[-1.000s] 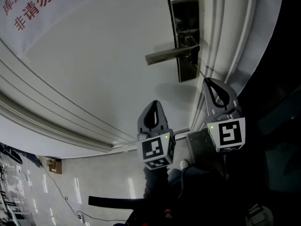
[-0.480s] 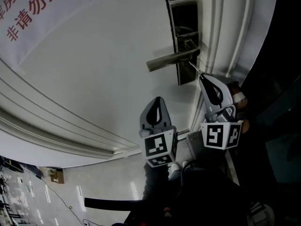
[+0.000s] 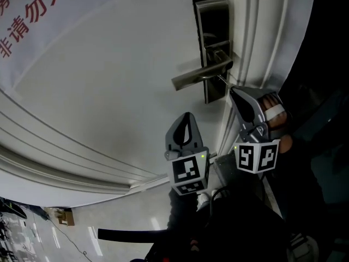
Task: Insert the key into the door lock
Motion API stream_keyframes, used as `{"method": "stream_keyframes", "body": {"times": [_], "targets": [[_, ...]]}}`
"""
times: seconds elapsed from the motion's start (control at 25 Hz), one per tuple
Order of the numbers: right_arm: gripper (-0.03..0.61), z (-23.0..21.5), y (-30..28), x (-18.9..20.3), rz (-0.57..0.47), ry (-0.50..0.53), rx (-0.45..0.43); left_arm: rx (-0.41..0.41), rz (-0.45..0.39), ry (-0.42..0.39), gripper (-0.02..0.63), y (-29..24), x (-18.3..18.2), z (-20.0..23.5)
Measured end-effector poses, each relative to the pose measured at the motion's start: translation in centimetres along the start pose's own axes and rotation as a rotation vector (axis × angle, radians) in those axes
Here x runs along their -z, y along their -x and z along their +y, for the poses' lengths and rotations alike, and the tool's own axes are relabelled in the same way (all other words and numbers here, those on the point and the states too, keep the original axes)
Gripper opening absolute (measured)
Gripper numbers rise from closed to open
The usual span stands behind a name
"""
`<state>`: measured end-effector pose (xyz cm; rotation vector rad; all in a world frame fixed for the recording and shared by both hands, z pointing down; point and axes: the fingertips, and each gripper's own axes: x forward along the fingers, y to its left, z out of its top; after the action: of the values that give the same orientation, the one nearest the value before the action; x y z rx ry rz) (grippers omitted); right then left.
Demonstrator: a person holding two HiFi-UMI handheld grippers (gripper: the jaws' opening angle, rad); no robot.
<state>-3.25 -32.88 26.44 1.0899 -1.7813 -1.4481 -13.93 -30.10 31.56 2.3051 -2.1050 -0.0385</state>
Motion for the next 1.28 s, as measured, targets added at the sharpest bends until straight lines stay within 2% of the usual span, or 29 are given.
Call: {"method": "stream_keyframes", "body": {"times": [0.96,1.28], "targets": [[0.012,0.09,-0.75,-0.75,0.132,0.105,0.021,0.031,-0.011,-0.008,0.000,-0.17,-0.22,-0.09],[0.012,0.17,-0.80,-0.97,0.159,0.138,0.021,0.022,-0.017,0.015,0.002,0.07,-0.54,0.38]]}}
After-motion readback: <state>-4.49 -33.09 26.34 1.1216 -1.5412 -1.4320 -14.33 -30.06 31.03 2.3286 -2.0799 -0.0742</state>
